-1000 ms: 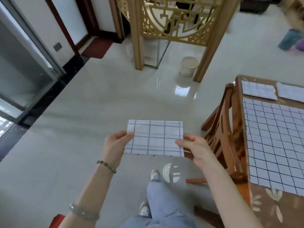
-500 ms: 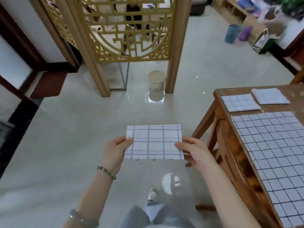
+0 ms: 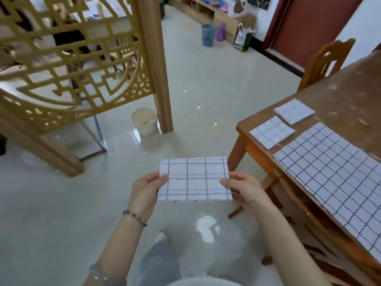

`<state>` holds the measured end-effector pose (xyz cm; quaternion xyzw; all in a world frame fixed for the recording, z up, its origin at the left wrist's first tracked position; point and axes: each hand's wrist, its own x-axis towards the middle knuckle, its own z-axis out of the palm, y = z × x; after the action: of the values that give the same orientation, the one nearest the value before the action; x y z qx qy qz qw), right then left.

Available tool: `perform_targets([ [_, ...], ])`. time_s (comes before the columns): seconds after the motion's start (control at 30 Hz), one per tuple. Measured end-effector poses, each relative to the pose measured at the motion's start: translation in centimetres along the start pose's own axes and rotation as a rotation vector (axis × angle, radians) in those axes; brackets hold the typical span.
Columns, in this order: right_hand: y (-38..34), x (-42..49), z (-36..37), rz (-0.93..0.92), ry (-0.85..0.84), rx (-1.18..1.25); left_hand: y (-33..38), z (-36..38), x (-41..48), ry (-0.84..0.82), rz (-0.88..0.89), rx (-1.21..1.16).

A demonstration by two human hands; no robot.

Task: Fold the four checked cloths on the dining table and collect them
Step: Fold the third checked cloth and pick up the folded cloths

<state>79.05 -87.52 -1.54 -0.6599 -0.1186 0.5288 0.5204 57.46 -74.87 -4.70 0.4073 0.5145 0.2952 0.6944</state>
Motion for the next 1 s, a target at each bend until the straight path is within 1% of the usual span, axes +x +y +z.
perform_targets([
  [0.23,-2.9,5.5,5.7,-0.016,0.173,0.147,7.2,-1.3,10.7,-0.209,0.039,0.164],
  [0.33,-3.8,7.2,6.1,-0.019,0.259,0.211,8.9,0.0,14.2,-0.287,0.022,0.211],
  [0.47,-5.1,9.9,5.3,-0.017,0.354,0.260,10.0,3.1,19.3,-0.380,-0.045,0.256],
  [0.6,-6.7,13.3,2.9,-0.028,0.437,0.311,10.7,8.1,24.4,-0.498,-0.087,0.321],
  [0.8,-10.7,20.1,-2.9,-0.052,0.584,0.470,12.7,18.5,31.3,-0.570,-0.019,0.425],
  [1.0,-14.9,25.0,-9.1,-0.071,0.696,0.570,15.0,29.2,36.6,-0.689,-0.055,0.516],
])
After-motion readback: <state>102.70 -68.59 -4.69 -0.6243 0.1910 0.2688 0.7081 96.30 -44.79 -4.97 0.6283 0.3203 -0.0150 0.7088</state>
